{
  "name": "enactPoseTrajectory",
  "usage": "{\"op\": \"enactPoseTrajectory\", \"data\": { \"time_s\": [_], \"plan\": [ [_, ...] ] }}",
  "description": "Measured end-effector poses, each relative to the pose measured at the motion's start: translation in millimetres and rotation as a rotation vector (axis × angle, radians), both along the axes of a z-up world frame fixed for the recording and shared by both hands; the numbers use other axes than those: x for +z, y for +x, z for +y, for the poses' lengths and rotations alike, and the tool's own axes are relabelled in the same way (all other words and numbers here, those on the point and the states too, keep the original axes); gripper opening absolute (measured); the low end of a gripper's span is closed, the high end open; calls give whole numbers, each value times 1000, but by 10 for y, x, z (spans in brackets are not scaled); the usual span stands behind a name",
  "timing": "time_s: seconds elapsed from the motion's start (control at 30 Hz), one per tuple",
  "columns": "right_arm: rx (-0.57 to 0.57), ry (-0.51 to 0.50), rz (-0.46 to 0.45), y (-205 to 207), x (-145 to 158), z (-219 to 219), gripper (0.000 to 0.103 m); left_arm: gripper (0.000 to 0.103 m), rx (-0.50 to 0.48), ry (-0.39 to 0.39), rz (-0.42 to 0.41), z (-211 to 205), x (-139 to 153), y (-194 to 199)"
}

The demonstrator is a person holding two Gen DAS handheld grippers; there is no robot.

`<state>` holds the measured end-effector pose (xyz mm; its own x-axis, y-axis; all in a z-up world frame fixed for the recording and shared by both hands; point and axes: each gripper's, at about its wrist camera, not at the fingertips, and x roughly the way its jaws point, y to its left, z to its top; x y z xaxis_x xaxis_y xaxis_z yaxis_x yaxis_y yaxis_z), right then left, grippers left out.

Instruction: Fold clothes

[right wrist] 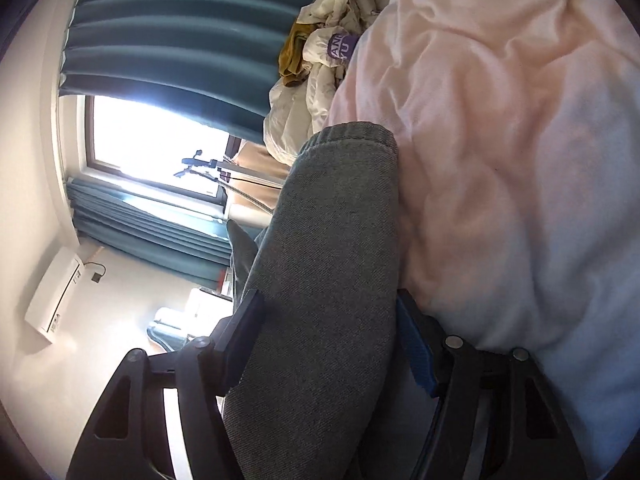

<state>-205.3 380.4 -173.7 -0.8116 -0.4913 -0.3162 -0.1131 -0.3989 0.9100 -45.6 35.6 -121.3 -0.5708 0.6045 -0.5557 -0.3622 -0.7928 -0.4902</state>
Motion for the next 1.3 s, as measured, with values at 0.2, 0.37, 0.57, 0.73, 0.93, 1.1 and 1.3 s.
{"op": "enactPoseTrajectory", "data": {
  "time_s": [0.2,0.37,0.57,0.73,0.93,1.1,1.3],
  "plan": [
    [24,103,7,27,145,-240,6,1,3,-37,-2,46,-27,-12],
    [-47,262,34,260,545,-289,5,1,6,-74,14,77,-29,3],
    [-134,345,125,759,1212,-128,5,1,3,-94,17,90,-13,10],
    [-181,394,126,1269,1642,141,5,1,-9,-112,39,125,115,94],
    [-246,383,83,1714,1963,629,5,5,-99,-30,93,126,401,360],
    [-336,476,-48,2003,1846,1160,5,18,-7,12,63,-216,596,469],
    [-357,339,-207,2312,1049,1523,5,25,143,76,-15,-729,799,540]
  ]
}}
